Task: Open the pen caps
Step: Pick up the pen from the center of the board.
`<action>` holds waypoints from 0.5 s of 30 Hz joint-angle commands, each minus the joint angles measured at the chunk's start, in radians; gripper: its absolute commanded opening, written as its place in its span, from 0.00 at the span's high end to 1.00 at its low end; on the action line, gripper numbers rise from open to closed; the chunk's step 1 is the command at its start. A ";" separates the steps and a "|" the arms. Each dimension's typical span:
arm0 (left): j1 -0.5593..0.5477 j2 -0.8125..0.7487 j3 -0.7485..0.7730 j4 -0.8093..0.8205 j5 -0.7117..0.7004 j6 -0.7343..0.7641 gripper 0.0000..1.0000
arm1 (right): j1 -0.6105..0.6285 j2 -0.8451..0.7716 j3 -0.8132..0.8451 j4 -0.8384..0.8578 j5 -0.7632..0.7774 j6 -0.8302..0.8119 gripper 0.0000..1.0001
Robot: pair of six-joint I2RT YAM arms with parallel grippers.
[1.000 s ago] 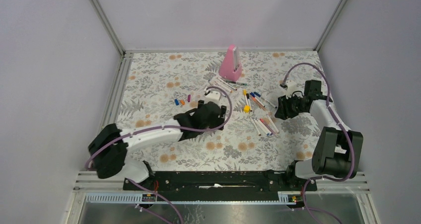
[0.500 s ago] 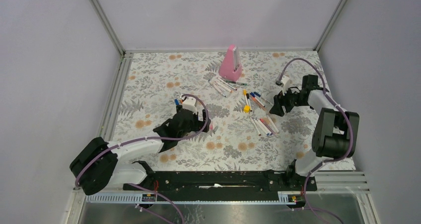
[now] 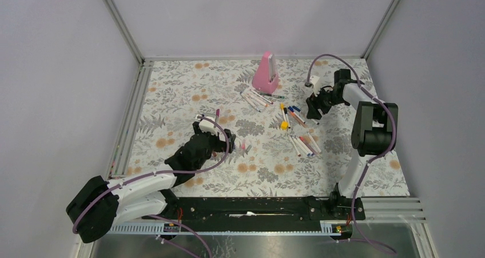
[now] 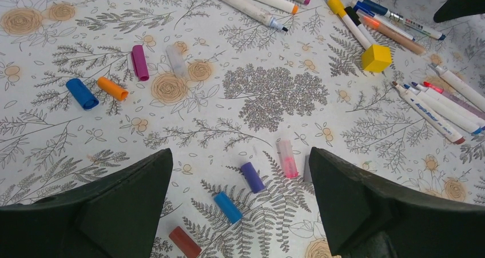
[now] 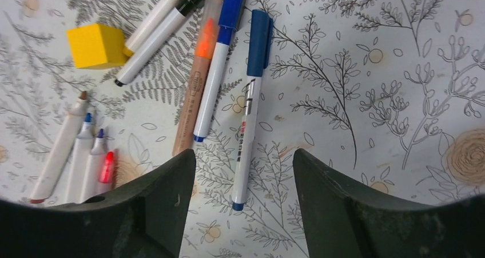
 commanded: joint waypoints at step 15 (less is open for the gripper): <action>0.004 0.028 0.019 0.093 -0.023 0.021 0.01 | 0.139 0.140 0.133 -0.022 0.313 -0.028 0.55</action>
